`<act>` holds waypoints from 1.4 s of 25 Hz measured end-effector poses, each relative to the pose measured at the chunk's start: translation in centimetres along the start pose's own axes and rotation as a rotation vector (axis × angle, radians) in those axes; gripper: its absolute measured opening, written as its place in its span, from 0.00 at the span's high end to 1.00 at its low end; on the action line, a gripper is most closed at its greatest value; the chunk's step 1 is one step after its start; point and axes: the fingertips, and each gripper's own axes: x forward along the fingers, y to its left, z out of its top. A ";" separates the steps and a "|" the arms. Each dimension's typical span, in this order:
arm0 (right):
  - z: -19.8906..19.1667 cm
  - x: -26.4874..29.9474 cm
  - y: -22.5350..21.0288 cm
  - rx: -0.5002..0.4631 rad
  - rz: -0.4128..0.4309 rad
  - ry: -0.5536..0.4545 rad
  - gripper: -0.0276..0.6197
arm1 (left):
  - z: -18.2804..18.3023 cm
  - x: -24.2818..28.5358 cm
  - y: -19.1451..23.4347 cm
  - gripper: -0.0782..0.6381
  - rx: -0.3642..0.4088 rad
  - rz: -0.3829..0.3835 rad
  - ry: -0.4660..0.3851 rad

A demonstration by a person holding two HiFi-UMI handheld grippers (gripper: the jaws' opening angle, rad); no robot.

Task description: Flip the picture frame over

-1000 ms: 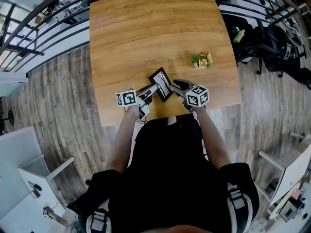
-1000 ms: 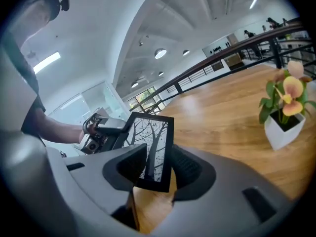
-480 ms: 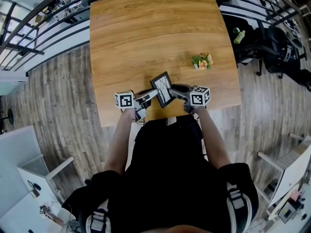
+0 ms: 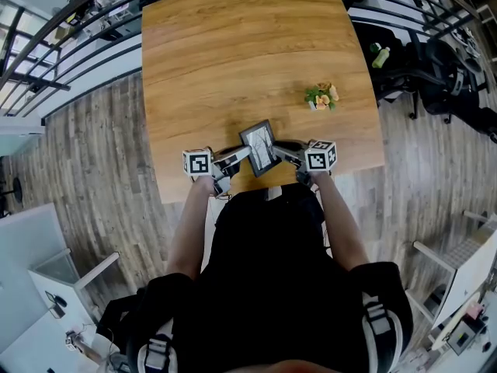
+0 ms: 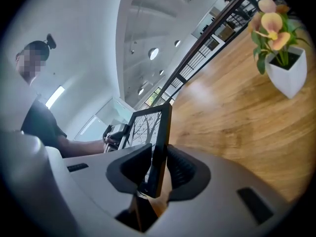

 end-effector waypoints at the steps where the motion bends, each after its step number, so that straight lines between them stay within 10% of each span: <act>1: 0.0 -0.1 0.0 0.003 -0.002 -0.003 0.80 | 0.0 0.1 0.0 0.78 -0.005 0.002 0.000; 6: 0.0 -0.6 -0.4 0.002 -0.044 -0.022 0.81 | -0.5 -0.3 1.5 0.78 -0.102 0.082 -0.017; 35: 0.4 -0.9 -4.1 -0.021 -0.343 -0.038 0.82 | 1.9 2.7 5.5 0.78 0.061 0.286 -0.016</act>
